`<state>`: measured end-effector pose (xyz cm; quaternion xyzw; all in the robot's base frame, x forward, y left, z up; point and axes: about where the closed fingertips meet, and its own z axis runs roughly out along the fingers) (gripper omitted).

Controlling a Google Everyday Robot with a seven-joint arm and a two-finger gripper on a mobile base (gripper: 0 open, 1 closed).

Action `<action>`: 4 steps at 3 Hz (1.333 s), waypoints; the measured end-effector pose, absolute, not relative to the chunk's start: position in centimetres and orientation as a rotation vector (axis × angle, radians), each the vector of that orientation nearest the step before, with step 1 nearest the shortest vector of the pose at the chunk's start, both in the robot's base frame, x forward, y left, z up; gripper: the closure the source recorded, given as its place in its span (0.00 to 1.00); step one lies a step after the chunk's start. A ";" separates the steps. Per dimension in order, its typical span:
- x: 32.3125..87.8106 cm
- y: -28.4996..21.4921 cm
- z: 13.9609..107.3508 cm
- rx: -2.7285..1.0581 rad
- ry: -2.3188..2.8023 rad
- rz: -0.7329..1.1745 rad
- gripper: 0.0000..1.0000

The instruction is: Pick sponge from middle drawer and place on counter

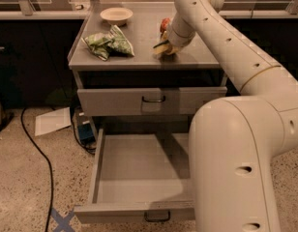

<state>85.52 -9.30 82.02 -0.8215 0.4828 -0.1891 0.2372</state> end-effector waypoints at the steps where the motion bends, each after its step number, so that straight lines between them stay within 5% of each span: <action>1: 85.4 -10.7 84.9 -2.200 1.365 -0.535 1.00; 4: 85.3 -11.9 87.3 -2.155 1.419 -0.546 1.00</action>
Offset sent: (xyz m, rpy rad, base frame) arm 0.0012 -0.0498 0.1164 0.0807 -0.1511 -0.1630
